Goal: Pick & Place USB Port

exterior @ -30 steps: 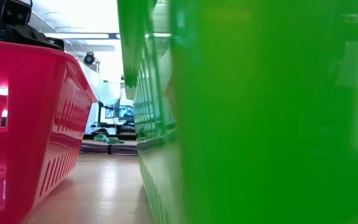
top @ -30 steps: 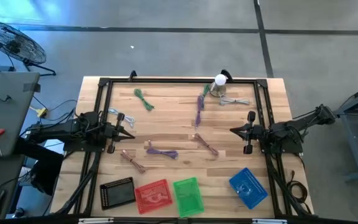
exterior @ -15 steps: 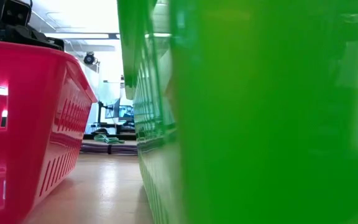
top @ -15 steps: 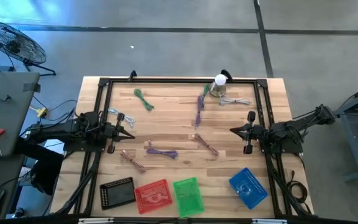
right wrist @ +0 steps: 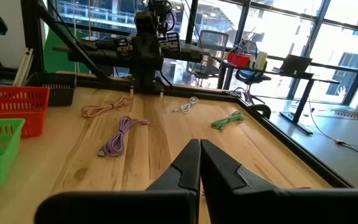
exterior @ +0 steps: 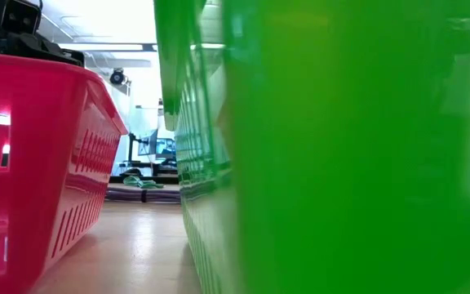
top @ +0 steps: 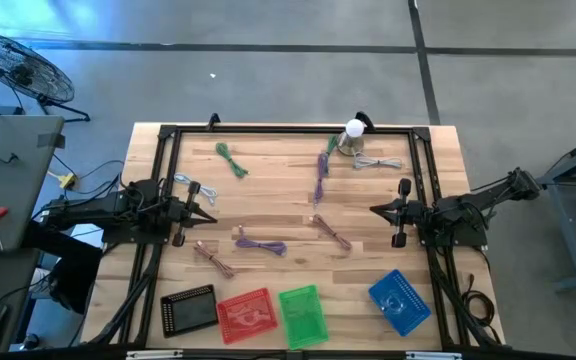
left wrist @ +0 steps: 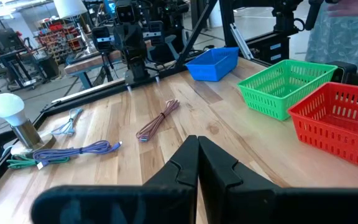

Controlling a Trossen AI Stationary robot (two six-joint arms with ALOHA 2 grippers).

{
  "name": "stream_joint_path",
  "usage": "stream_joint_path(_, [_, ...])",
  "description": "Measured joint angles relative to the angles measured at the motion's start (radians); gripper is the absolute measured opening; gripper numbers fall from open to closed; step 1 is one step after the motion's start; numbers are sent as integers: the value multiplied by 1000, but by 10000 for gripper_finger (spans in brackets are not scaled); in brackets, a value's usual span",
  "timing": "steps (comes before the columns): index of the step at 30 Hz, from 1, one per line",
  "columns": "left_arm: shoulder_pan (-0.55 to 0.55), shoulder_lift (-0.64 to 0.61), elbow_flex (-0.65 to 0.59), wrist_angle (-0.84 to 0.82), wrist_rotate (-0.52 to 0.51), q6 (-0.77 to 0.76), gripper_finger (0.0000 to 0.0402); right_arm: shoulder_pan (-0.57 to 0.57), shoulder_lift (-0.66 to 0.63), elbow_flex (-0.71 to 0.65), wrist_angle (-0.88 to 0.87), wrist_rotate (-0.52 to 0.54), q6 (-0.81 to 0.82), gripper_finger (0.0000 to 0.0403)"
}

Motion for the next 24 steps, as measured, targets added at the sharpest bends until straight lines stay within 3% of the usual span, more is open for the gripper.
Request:
stream_joint_path(9, [0,0,0,48,4,4,0,0,0,0,14,99,-161,2])
stream_joint_path(14, [0,0,0,55,36,-149,0,0,0,0,41,27,-48,3])
stream_joint_path(19, [0,2,0,47,35,-154,0,0,0,0,88,-40,-53,3])
stream_joint_path(24, [0,2,0,23,-93,-238,0,0,0,12,126,0,-86,4])
